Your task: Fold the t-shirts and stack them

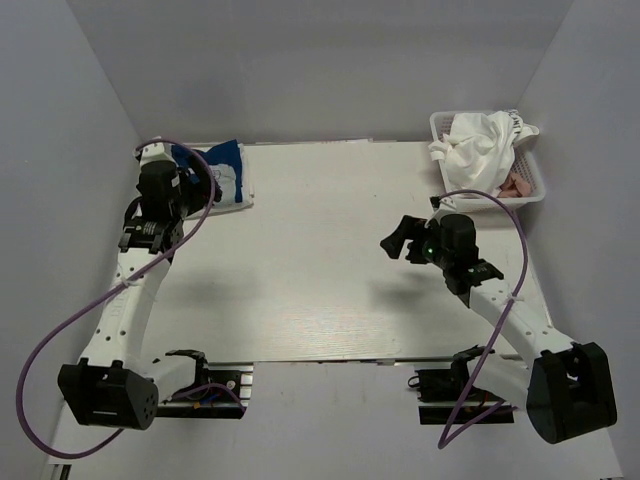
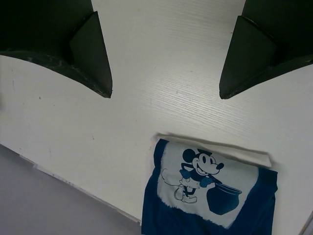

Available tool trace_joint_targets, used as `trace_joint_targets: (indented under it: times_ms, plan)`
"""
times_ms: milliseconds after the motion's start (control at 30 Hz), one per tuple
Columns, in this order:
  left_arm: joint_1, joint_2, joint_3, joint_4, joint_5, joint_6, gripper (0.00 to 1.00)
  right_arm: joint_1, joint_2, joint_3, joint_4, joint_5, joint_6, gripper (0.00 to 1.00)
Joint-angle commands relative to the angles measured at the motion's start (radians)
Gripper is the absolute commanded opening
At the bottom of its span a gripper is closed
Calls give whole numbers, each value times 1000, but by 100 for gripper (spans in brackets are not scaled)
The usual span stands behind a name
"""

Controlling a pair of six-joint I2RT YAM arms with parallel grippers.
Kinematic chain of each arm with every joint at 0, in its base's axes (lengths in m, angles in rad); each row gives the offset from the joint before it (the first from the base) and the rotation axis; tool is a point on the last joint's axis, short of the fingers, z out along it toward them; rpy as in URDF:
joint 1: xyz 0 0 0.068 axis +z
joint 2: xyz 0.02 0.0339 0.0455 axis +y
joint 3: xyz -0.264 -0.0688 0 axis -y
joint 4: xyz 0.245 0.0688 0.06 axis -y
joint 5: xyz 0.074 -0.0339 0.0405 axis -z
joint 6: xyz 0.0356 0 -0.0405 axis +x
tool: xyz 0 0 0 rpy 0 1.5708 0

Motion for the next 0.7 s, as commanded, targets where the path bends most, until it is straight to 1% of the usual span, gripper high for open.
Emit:
trace_joint_targets:
  times_ms: [0,67,167,200,233,300,333,367,400,433,467,500,533,600,667]
  plan:
    - [-4,-11,-37,13,-13,-25,100,-2,-39,-5,40,4,17,90]
    - [-4,-20,-58,41,1,-25,100,-2,-47,-7,29,0,20,90]
    - [7,45,-58,65,41,-34,100,-2,-64,-22,43,-15,12,90]
    - [7,75,-58,111,41,-17,100,0,-64,-28,69,-19,11,90]
    - [16,154,-20,112,14,-17,100,-4,-70,-37,72,-22,9,90]
    - [16,257,56,89,-57,-17,100,-2,-73,-42,77,-25,4,90]
    - [16,314,148,75,-89,-17,100,-2,-70,-42,77,-26,4,90]
    - [16,370,194,66,-127,-17,100,-2,-67,-42,80,-32,-9,90]
    - [27,486,236,66,-141,-4,100,-2,-64,-44,77,-39,-25,90]
    - [27,545,327,53,-141,29,100,0,-59,-39,74,-37,-25,90]
    - [36,605,377,43,-141,55,100,0,-45,-36,69,-36,-29,90]
    - [36,715,420,30,-158,78,100,-2,-38,-28,49,-20,-31,90]
    - [48,766,495,18,-169,137,100,0,-33,-24,40,-5,-29,90]
    - [64,848,546,4,-169,205,100,1,-11,-13,10,15,-34,90]
    - [94,926,584,26,-160,280,100,-2,1,-11,-4,41,-35,90]
